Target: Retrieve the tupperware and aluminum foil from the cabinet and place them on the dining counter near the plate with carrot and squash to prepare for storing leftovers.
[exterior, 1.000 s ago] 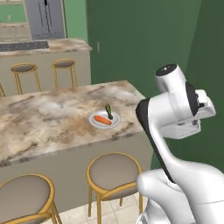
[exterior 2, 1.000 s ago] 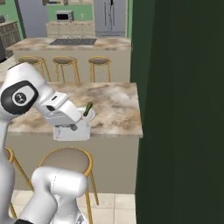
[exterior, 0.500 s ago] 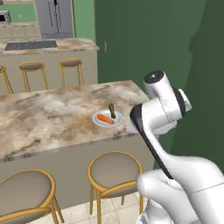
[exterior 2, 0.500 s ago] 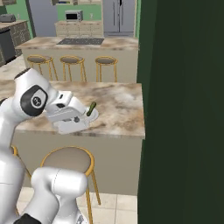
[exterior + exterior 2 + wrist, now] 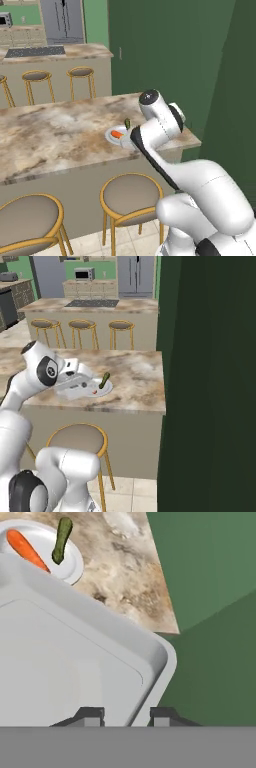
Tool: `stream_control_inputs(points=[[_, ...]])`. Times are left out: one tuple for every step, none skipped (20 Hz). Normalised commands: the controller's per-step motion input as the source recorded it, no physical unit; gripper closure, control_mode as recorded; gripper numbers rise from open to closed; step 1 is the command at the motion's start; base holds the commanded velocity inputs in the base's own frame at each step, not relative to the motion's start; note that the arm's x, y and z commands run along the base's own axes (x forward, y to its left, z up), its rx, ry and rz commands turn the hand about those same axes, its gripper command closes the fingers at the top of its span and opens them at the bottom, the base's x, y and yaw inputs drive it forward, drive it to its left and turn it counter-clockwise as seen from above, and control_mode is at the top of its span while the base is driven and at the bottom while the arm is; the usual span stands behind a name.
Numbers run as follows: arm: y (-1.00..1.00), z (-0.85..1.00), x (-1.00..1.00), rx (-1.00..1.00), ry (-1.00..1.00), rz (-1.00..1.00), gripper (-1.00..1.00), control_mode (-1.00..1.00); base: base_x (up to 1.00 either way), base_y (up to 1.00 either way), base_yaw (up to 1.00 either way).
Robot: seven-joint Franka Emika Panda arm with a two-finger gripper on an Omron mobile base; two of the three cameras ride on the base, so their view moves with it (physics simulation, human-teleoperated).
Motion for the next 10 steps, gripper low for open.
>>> stream_control_inputs(points=[[0.8,-0.19,0.79,-0.07,0.0,0.0,1.0,-1.0,0.0,0.0,0.0],[0.79,-0.16,0.71,-0.07,0.0,0.0,1.0,-1.0,0.0,0.0,0.0],[0.78,-0.13,0.7,-0.06,0.0,0.0,1.0,-1.0,0.0,0.0,0.0],[0.78,-0.11,0.64,-0.06,0.0,0.0,1.0,-1.0,0.0,0.0,0.0],[0.77,-0.12,0.61,-0.06,0.0,0.0,1.0,-1.0,0.0,0.0,0.0],[0.72,-0.09,0.6,-0.04,0.0,0.0,1.0,-1.0,0.0,0.0,0.0],[0.69,-0.08,0.58,-0.03,0.0,0.0,1.0,-1.0,0.0,0.0,0.0],[0.7,-0.09,0.56,-0.03,0.0,0.0,1.0,-1.0,0.0,0.0,0.0],[0.68,-0.09,0.56,-0.02,0.0,0.0,1.0,-1.0,0.0,0.0,0.0],[0.65,-0.1,0.56,-0.01,0.0,0.0,1.0,-1.0,0.0,0.0,0.0]])
